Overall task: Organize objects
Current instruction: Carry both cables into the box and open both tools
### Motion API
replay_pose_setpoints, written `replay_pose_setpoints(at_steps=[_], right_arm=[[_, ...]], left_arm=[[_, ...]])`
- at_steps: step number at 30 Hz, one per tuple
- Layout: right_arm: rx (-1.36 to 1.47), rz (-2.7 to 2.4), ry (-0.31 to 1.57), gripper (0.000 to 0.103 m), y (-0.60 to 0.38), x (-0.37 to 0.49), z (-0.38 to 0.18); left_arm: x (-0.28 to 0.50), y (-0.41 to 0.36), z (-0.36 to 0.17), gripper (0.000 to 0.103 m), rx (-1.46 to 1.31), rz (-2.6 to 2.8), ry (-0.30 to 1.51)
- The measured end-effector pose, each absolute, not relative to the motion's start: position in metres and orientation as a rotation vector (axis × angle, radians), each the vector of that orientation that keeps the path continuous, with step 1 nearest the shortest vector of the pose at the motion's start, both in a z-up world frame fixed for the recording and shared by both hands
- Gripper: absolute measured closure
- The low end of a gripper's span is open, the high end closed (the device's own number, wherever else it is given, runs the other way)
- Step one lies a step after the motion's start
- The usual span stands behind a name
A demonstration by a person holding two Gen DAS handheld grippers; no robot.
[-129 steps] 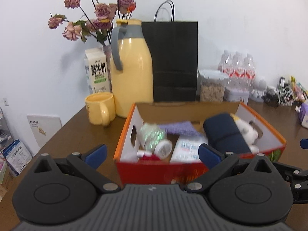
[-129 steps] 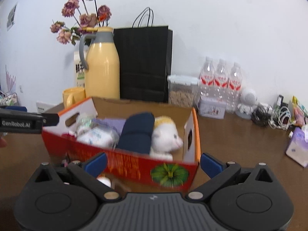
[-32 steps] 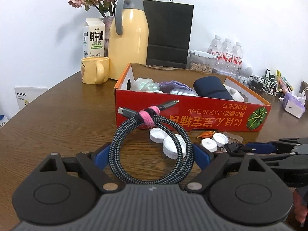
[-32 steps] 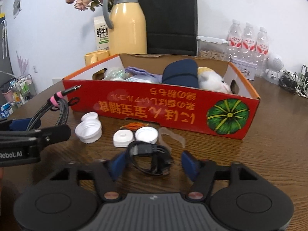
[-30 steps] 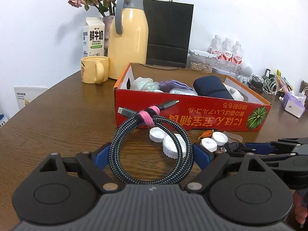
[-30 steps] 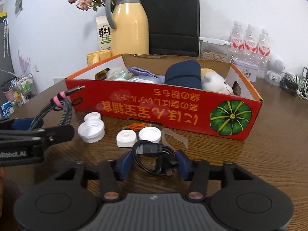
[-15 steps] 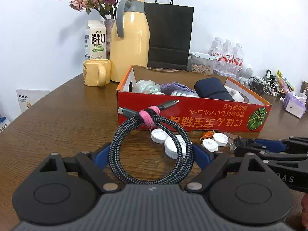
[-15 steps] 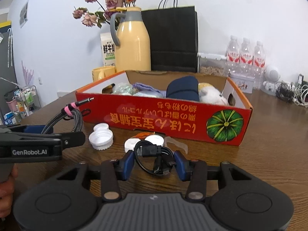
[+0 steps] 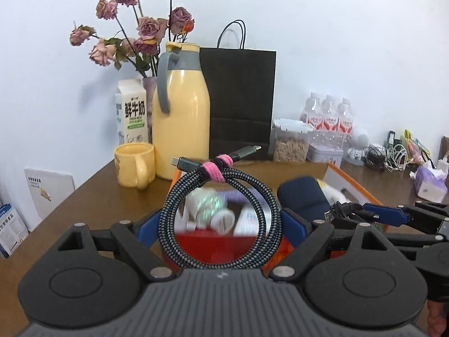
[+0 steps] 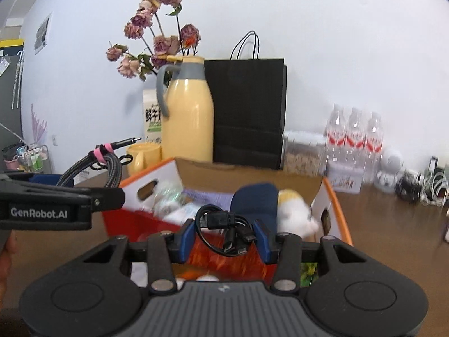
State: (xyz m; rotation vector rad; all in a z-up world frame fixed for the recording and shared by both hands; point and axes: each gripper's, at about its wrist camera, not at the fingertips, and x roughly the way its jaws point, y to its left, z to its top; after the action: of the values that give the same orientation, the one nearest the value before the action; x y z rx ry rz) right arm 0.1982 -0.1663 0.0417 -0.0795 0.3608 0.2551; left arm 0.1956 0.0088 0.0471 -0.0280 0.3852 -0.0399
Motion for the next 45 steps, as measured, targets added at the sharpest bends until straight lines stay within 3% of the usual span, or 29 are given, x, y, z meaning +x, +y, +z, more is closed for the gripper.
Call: replay_pose_setpoints(at_steps=[15, 22, 26, 27, 28, 29, 30, 45], right_arm=[[-0.131, 0.177, 0.378, 0.059, -0.154, 0.307, 0.058], [-0.115, 0.189, 0.405, 0.059, -0.164, 0.322, 0.047], [-0.103, 0.197, 0.428, 0.057, -0.169, 0.322, 0.045], [-0.098, 0.195, 0.429, 0.054, -0.17, 0.321, 0.045], [-0.094, 0.189, 0.431, 0.036, -0.172, 0.32, 0.045], [-0.089, 0.18, 0.433, 0.01, -0.174, 0.319, 0.045], [-0.083, 0.173, 0.427, 0.001, -0.175, 0.318, 0.046], [-0.072, 0.179, 0.42, 0.0, -0.176, 0.311, 0.052]], left_arm=[[0.316, -0.005, 0.055, 0.015, -0.064, -0.017, 0.496], [0.332, -0.001, 0.042, 0.014, -0.07, -0.029, 0.545], [0.33, -0.002, 0.042, 0.006, -0.068, -0.033, 0.539], [0.328, -0.002, 0.044, 0.0, -0.07, -0.033, 0.523], [0.325, -0.002, 0.046, 0.0, -0.074, -0.033, 0.5], [0.323, -0.003, 0.048, 0.0, -0.074, -0.032, 0.489], [0.322, -0.004, 0.049, 0.0, -0.072, -0.031, 0.487], [0.316, -0.008, 0.054, 0.0, -0.062, -0.031, 0.472]])
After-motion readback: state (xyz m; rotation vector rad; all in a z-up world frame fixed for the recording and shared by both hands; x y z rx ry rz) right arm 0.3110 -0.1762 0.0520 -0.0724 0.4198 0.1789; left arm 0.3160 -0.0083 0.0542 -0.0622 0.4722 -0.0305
